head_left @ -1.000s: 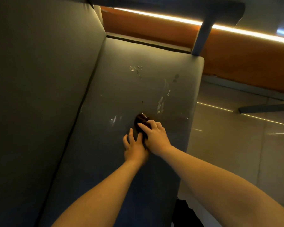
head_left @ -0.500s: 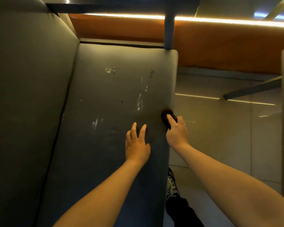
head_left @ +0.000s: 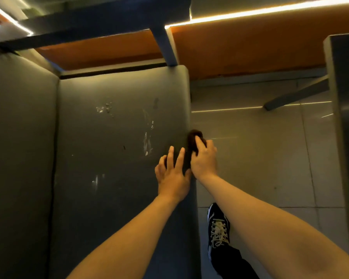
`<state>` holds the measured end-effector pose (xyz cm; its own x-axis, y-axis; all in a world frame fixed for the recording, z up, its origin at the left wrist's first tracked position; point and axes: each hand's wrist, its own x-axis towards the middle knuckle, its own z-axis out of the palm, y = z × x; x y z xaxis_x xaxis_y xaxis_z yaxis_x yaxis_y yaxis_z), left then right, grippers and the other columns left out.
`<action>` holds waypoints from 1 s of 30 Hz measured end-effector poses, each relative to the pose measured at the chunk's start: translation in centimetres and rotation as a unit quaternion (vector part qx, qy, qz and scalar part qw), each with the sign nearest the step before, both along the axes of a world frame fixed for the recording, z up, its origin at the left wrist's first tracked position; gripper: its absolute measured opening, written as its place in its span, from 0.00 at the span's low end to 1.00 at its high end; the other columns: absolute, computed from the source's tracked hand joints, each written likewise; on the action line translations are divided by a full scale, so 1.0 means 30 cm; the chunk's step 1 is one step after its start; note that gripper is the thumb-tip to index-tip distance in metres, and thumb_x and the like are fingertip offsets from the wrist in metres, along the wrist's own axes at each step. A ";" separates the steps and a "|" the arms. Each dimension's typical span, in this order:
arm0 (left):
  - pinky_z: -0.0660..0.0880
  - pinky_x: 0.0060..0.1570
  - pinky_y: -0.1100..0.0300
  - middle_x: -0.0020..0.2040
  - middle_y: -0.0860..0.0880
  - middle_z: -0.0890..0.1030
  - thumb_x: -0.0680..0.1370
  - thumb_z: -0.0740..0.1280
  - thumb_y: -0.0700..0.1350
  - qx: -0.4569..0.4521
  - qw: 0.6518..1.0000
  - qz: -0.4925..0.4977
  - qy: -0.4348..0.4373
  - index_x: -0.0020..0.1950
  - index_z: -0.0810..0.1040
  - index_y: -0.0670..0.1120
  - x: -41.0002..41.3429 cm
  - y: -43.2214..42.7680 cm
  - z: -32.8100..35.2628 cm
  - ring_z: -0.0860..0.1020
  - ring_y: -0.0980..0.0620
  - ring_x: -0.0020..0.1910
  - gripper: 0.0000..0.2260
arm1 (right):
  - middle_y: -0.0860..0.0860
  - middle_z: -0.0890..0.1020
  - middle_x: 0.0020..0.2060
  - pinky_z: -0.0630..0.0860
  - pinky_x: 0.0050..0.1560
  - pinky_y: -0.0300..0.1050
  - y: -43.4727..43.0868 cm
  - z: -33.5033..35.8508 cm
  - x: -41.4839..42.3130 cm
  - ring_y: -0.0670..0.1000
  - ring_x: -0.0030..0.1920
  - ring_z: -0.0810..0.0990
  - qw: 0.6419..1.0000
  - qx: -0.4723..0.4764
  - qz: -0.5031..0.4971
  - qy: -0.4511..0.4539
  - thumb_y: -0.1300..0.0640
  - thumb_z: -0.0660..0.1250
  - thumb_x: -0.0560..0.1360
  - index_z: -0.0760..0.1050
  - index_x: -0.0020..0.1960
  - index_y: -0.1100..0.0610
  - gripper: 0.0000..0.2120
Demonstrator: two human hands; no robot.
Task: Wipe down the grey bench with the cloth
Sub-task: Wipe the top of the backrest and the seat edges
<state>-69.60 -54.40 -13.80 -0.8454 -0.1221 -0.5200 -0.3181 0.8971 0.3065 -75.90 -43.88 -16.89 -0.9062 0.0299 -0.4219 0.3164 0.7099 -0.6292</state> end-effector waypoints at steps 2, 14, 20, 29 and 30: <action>0.40 0.76 0.42 0.81 0.53 0.34 0.84 0.53 0.58 -0.019 0.999 0.010 -0.034 0.81 0.39 0.60 -0.012 0.032 -0.026 0.39 0.45 0.79 0.30 | 0.56 0.69 0.68 0.73 0.68 0.56 0.027 -0.021 -0.041 0.57 0.67 0.72 0.981 -0.118 -0.129 -0.086 0.50 0.63 0.82 0.64 0.79 0.52 0.26; 0.39 0.74 0.43 0.80 0.52 0.35 0.77 0.43 0.60 -0.089 0.996 0.019 0.019 0.81 0.40 0.61 -0.006 0.066 -0.129 0.42 0.44 0.77 0.31 | 0.57 0.83 0.56 0.77 0.64 0.57 -0.025 -0.126 -0.015 0.57 0.58 0.81 0.855 -0.334 -0.313 -0.244 0.55 0.57 0.84 0.80 0.59 0.54 0.14; 0.40 0.75 0.44 0.80 0.53 0.35 0.82 0.53 0.56 -0.079 0.997 0.010 0.015 0.80 0.39 0.61 -0.001 0.059 -0.130 0.41 0.44 0.77 0.31 | 0.59 0.82 0.58 0.77 0.63 0.62 0.017 -0.096 0.064 0.60 0.58 0.80 0.883 -0.271 -0.273 -0.269 0.52 0.58 0.84 0.78 0.61 0.56 0.14; 0.42 0.75 0.43 0.81 0.52 0.41 0.78 0.48 0.58 -0.069 0.991 0.001 0.118 0.81 0.45 0.60 0.031 0.041 -0.186 0.44 0.46 0.76 0.30 | 0.56 0.84 0.54 0.81 0.56 0.48 -0.008 -0.126 -0.053 0.53 0.52 0.83 0.793 -0.473 -0.313 -0.224 0.51 0.56 0.85 0.79 0.62 0.54 0.15; 0.42 0.75 0.43 0.81 0.52 0.41 0.78 0.47 0.58 -0.067 0.989 -0.002 0.130 0.81 0.45 0.59 0.030 0.043 -0.196 0.45 0.46 0.76 0.31 | 0.56 0.84 0.49 0.81 0.49 0.46 -0.006 -0.141 -0.019 0.52 0.47 0.83 0.785 -0.477 -0.316 -0.237 0.50 0.55 0.85 0.80 0.57 0.56 0.16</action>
<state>-68.71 -53.11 -19.67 -0.9493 -0.1717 -0.2634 -0.2403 0.9365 0.2554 -76.46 -44.07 -21.12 -0.5719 -0.1247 -0.8108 0.7751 -0.4056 -0.4844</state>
